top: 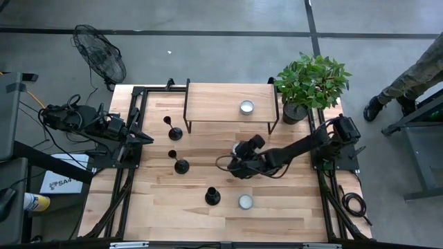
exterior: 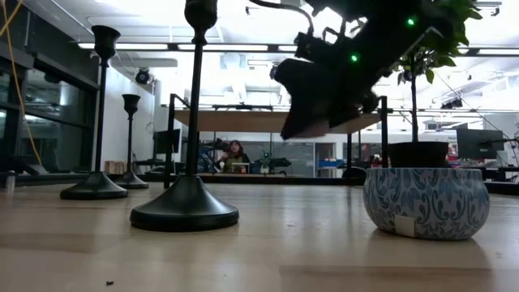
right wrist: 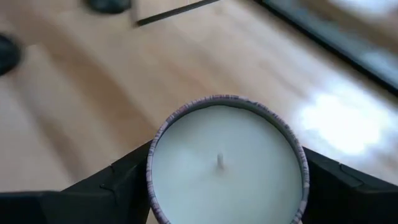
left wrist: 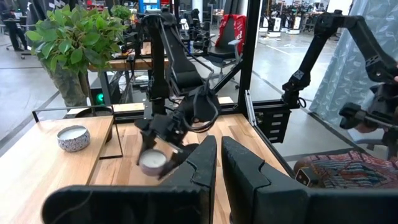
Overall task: Pick & Place candle stick holders
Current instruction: Put the pink scented candle on the shelf
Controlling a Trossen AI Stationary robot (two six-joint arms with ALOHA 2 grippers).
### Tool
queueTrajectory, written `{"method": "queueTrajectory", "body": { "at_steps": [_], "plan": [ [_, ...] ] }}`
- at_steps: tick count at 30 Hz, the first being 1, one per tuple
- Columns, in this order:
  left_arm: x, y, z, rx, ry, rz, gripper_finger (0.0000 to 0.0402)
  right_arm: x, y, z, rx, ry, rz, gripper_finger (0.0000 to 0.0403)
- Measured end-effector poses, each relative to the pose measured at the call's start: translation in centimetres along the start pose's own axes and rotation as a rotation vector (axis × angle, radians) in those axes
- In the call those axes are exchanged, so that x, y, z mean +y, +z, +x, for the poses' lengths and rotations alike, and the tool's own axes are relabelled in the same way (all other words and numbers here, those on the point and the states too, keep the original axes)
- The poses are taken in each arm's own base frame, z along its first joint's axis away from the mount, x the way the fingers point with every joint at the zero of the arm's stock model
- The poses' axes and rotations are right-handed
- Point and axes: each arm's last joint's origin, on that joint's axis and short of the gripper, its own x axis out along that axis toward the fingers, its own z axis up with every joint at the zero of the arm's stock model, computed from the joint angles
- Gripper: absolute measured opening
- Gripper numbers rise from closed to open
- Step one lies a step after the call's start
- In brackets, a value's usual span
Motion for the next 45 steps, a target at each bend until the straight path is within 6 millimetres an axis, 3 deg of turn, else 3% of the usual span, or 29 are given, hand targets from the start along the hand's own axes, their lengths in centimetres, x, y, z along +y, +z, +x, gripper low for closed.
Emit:
{"method": "queueTrajectory", "body": {
  "at_steps": [6,14,33,41,45],
  "plan": [
    [0.0,0.0,0.0,0.000,0.000,0.000,0.0026,-1.7,1.7,-1.5,-0.084,-0.179,0.137,0.0294],
    [0.0,0.0,0.0,0.000,0.001,0.000,0.0026,-4.3,1.6,-3.0,-0.169,-0.288,0.292,0.0294],
    [0.0,0.0,0.0,0.000,0.000,0.000,0.0026,-5.6,3.2,-0.6,-0.158,-0.342,0.199,0.0294],
    [0.0,0.0,0.0,0.000,0.000,0.000,0.0026,-6.4,3.6,0.1,-0.158,-0.373,0.260,0.0294],
    [0.0,0.0,0.0,-0.001,0.001,0.000,0.0026,-6.8,4.0,-0.4,-0.165,-0.371,0.287,0.0294]
  ]
}}
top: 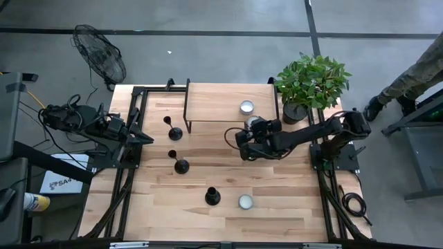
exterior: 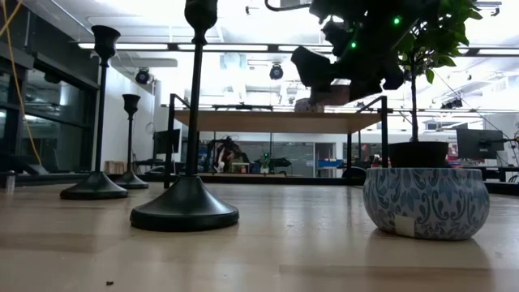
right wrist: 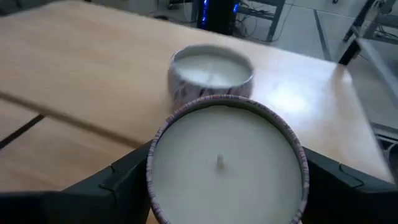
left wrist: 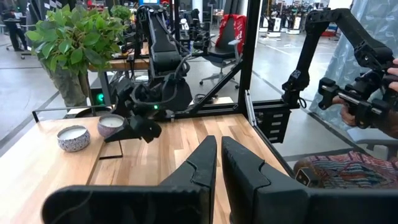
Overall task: Pick & Place candle stick holders
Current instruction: Put the pink scented candle on the shelf
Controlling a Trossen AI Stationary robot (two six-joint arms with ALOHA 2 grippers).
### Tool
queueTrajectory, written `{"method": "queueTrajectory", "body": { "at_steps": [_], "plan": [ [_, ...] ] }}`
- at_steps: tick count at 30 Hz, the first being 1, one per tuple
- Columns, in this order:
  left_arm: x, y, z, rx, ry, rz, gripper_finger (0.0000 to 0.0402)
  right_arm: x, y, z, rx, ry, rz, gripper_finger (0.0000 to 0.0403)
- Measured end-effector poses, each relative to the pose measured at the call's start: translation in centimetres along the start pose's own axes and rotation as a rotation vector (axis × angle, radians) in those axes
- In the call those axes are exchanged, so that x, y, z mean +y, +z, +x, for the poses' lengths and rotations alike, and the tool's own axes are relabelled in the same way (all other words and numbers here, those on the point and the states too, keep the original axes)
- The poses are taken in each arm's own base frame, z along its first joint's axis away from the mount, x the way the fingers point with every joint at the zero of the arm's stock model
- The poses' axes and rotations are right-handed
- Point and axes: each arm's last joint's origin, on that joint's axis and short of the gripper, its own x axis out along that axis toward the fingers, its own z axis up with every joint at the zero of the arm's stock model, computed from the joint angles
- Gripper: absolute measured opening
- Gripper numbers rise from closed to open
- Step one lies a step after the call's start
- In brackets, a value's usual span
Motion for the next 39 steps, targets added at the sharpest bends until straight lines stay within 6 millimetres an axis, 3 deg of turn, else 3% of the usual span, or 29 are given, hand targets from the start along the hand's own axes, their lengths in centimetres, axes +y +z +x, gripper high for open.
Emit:
{"method": "queueTrajectory", "body": {
  "at_steps": [12,30,39],
  "plan": [
    [0.0,0.0,0.0,0.000,0.000,0.000,0.0026,-2.6,1.3,-0.7,-0.006,-0.070,0.068,0.0294],
    [0.0,0.0,0.0,0.001,0.000,0.000,0.0026,-3.8,2.2,2.4,0.044,-0.173,0.122,0.0294],
    [0.0,0.0,0.0,0.000,0.000,0.000,0.0026,-3.5,1.9,1.8,0.069,-0.142,0.109,0.0294]
  ]
}}
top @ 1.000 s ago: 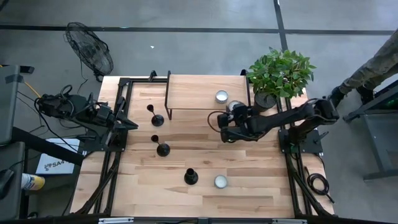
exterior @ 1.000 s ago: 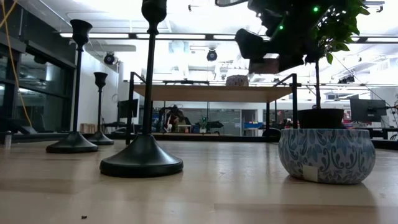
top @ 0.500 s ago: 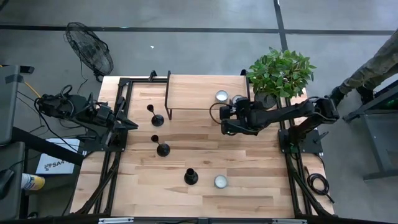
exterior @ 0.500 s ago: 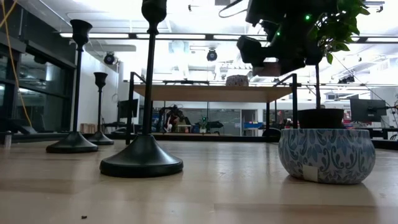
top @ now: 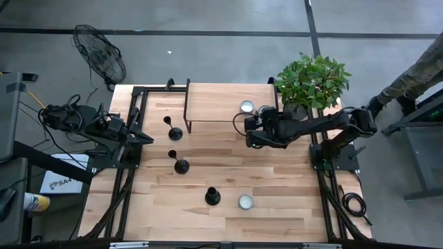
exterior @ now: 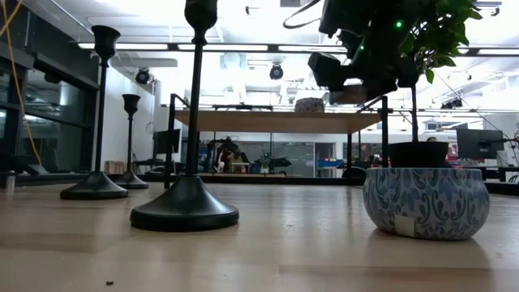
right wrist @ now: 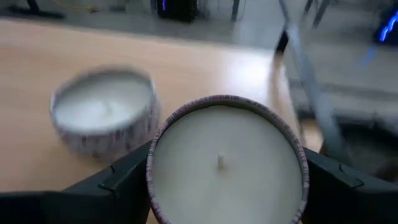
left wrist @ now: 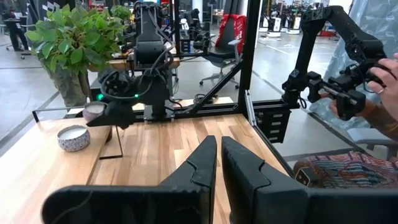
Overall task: Pick & Place candle stick holders
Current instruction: Put the pink scented candle on the shelf
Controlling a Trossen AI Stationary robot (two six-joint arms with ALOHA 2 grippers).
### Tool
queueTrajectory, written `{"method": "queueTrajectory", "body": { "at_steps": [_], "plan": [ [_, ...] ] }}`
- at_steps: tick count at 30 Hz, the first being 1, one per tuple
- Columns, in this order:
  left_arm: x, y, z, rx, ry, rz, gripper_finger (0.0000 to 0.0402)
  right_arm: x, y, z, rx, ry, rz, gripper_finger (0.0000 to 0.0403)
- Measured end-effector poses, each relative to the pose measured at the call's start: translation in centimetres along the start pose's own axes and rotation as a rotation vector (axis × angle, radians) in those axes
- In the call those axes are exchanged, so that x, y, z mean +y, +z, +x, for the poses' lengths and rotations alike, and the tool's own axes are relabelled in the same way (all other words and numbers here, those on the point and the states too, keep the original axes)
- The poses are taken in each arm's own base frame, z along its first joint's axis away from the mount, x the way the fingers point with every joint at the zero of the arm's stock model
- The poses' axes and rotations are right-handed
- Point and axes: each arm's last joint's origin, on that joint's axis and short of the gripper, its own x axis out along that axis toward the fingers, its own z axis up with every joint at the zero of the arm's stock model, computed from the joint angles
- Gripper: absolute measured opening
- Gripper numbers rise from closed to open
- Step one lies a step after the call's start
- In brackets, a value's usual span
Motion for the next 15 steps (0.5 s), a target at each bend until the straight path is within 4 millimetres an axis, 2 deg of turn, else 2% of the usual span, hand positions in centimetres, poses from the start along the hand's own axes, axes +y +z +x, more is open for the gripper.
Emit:
{"method": "queueTrajectory", "body": {
  "at_steps": [10,15],
  "plan": [
    [0.0,0.0,0.0,0.000,0.000,0.000,0.0026,0.7,-0.5,-1.2,0.047,0.080,-0.045,0.0294],
    [0.0,0.0,0.0,0.000,0.000,0.000,0.0026,1.1,-0.5,-1.1,0.063,0.107,-0.025,0.0294]
  ]
}}
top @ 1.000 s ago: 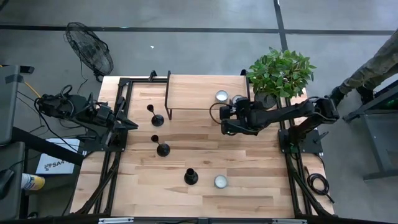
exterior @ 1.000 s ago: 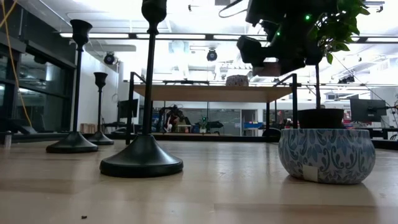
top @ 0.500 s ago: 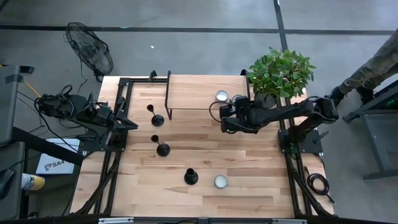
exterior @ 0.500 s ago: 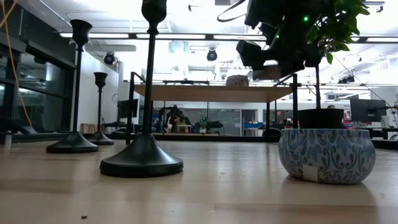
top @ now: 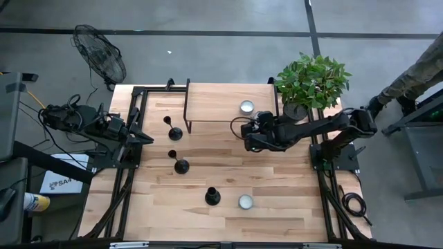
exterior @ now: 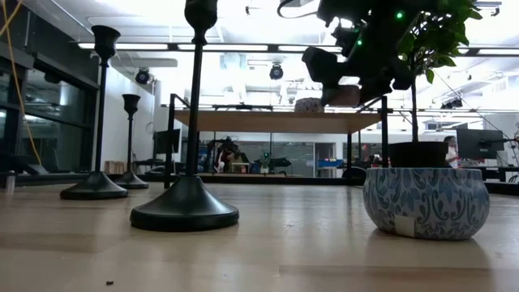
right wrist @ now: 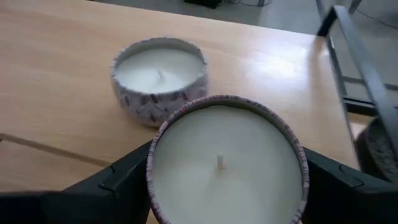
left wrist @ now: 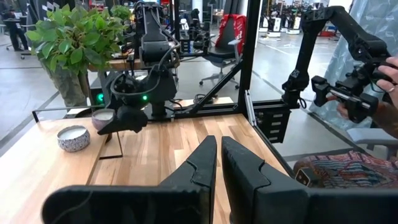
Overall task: Pick & Place candle stick holders
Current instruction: Put the pink scented candle on the shelf
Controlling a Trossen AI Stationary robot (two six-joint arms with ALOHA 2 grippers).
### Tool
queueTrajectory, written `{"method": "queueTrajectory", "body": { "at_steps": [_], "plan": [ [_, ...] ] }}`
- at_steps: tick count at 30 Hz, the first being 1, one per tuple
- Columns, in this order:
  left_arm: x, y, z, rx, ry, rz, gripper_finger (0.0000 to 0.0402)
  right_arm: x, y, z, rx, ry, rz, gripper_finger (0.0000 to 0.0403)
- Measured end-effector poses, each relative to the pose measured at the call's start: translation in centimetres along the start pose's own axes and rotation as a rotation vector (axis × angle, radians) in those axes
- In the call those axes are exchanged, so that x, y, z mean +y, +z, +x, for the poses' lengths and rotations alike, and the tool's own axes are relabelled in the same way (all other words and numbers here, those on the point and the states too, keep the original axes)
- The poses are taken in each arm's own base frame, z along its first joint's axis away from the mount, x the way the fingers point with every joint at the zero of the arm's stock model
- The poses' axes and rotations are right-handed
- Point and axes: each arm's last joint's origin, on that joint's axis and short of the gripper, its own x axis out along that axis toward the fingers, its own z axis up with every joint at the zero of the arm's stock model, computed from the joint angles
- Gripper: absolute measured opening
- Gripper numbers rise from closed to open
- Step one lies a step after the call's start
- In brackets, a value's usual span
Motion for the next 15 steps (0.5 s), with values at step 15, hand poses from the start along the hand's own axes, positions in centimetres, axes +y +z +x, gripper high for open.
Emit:
{"method": "queueTrajectory", "body": {
  "at_steps": [15],
  "plan": [
    [0.0,0.0,0.0,0.000,0.000,0.000,0.0026,1.3,-0.5,1.1,-0.024,0.019,0.018,0.0294]
  ]
}}
